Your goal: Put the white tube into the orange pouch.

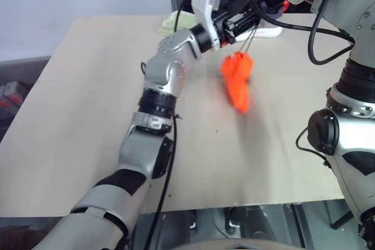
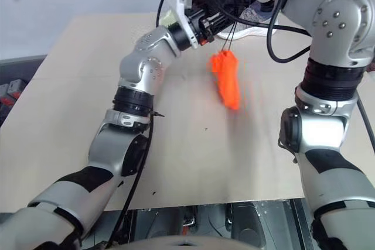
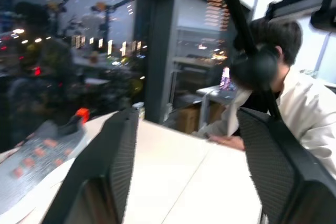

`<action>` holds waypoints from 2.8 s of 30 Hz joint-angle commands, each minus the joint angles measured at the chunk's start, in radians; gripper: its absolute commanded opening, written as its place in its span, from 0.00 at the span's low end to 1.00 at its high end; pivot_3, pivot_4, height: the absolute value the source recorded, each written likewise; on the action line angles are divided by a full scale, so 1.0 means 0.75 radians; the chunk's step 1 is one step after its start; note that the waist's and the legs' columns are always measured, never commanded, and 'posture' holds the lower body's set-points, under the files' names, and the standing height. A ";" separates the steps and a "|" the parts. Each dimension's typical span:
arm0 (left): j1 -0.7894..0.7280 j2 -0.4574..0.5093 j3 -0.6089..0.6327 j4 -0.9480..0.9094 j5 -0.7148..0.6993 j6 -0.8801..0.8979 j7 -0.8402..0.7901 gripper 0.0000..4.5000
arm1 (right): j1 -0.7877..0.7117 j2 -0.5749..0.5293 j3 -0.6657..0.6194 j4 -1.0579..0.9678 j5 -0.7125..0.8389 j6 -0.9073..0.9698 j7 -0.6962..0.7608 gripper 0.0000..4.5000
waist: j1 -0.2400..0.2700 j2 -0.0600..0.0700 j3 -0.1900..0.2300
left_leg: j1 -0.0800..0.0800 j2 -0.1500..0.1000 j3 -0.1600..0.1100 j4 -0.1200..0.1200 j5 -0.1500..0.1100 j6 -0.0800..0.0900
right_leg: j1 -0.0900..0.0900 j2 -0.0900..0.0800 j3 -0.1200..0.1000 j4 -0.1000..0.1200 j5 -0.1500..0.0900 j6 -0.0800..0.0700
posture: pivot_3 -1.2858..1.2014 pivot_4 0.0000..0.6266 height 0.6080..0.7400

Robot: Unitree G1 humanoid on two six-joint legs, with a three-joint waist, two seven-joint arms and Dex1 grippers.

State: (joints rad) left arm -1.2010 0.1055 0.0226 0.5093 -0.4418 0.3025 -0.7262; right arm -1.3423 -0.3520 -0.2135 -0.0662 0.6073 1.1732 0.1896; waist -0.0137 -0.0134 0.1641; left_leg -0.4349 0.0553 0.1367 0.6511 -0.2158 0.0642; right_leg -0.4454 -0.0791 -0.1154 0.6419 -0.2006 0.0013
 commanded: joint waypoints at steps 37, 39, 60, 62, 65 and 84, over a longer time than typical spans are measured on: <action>-0.111 0.288 0.174 0.083 -0.075 0.201 -0.297 0.69 | 0.028 0.012 -0.096 -0.160 0.107 0.049 -0.104 0.00 | -0.001 0.000 0.000 | -0.003 -0.001 -0.001 0.001 0.000 0.000 | -0.002 -0.001 -0.001 0.001 0.000 0.000 | 0.52 0.24 1.00; -0.107 0.290 0.175 0.052 -0.103 0.224 -0.330 0.69 | 0.030 0.013 -0.094 -0.160 0.110 0.047 -0.104 0.00 | -0.002 0.000 0.000 | -0.002 -0.001 -0.001 0.001 0.000 0.000 | -0.001 -0.001 -0.001 0.001 0.000 0.000 | 0.52 0.24 1.00; -0.133 0.211 0.112 0.080 -0.058 0.159 -0.371 0.16 | 0.036 0.025 -0.085 -0.185 0.157 0.065 -0.122 0.00 | -0.002 0.000 0.000 | -0.001 0.000 0.000 0.002 0.000 0.000 | -0.001 0.000 0.001 0.003 0.000 0.000 | 0.52 0.24 1.00; -0.139 0.209 0.115 0.089 -0.060 0.152 -0.373 0.05 | 0.039 0.023 -0.085 -0.190 0.164 0.070 -0.124 0.00 | -0.002 0.000 0.000 | -0.001 0.000 0.000 0.002 0.000 0.000 | -0.001 0.000 0.001 0.003 0.000 0.000 | 0.52 0.24 1.00; -0.141 0.209 0.114 0.097 -0.060 0.143 -0.375 0.05 | 0.043 0.021 -0.087 -0.195 0.167 0.074 -0.124 0.00 | -0.002 0.000 0.000 | -0.001 0.000 0.000 0.002 0.000 0.000 | -0.001 0.000 0.001 0.003 0.000 0.000 | 0.52 0.24 1.00; 0.424 0.289 -0.046 -0.049 0.199 0.084 -0.191 0.05 | -0.089 -0.039 -0.212 -0.021 0.114 -0.231 -0.171 0.00 | 0.004 0.000 0.000 | 0.001 -0.001 0.001 0.003 0.000 0.000 | 0.000 -0.001 0.002 0.004 0.000 0.000 | 0.52 0.24 1.00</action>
State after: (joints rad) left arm -0.9315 0.3163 0.0267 0.4476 -0.3459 0.3491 -0.8994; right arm -1.3107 -0.3305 -0.2857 -0.0356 0.7016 1.1215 0.0666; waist -0.0107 -0.0133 0.1639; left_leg -0.4343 0.0548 0.1374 0.6533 -0.2157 0.0642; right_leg -0.4456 -0.0799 -0.1141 0.6452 -0.2004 0.0013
